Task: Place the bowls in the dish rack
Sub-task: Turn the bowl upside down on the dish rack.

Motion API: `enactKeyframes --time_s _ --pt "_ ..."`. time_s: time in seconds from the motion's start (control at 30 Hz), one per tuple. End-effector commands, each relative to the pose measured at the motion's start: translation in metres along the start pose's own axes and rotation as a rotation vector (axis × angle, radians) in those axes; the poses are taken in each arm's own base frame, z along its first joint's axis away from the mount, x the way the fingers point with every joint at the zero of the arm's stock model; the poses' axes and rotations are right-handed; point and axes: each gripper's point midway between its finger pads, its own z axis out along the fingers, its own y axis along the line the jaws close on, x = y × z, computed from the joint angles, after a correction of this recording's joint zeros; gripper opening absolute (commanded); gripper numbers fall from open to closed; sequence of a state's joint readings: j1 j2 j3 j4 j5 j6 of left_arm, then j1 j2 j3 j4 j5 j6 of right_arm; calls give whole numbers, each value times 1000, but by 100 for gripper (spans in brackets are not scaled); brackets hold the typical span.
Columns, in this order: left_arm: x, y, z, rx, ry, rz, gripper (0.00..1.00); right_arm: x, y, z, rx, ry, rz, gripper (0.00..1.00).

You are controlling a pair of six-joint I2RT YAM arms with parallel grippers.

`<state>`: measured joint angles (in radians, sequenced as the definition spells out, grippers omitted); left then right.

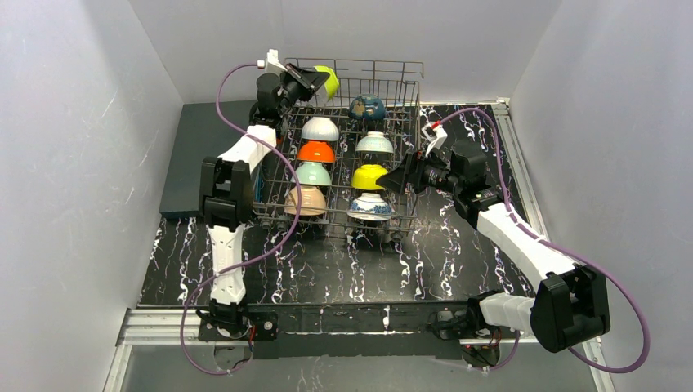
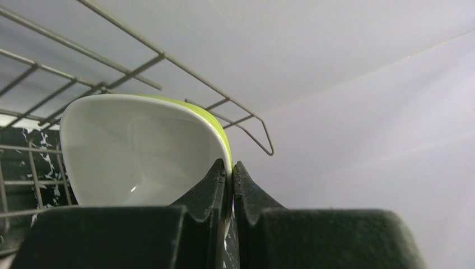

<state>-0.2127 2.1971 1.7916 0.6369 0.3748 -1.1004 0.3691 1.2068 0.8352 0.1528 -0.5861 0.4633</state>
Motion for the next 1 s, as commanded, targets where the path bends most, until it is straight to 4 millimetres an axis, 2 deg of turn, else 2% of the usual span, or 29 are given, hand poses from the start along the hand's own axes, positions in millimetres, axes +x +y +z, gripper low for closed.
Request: enactKeyframes --time_s 0.0,0.2,0.3,0.5,0.73,0.97 --pt "-30 -8 8 47 -84 62 0 1 -2 -1 -3 2 -31 99" --pt "-31 40 13 -77 -120 44 0 3 -4 -1 4 19 -43 99" --pt "-32 55 16 -130 -133 47 0 5 -4 -2 4 24 -46 99" --pt "-46 77 15 -241 -221 35 0 11 -5 -1 -1 42 -31 99" --pt "-48 102 4 -410 -256 24 0 15 -3 2 -24 73 -18 99" --pt "-32 133 -22 -617 -199 5 0 17 -5 2 -24 90 -22 99"
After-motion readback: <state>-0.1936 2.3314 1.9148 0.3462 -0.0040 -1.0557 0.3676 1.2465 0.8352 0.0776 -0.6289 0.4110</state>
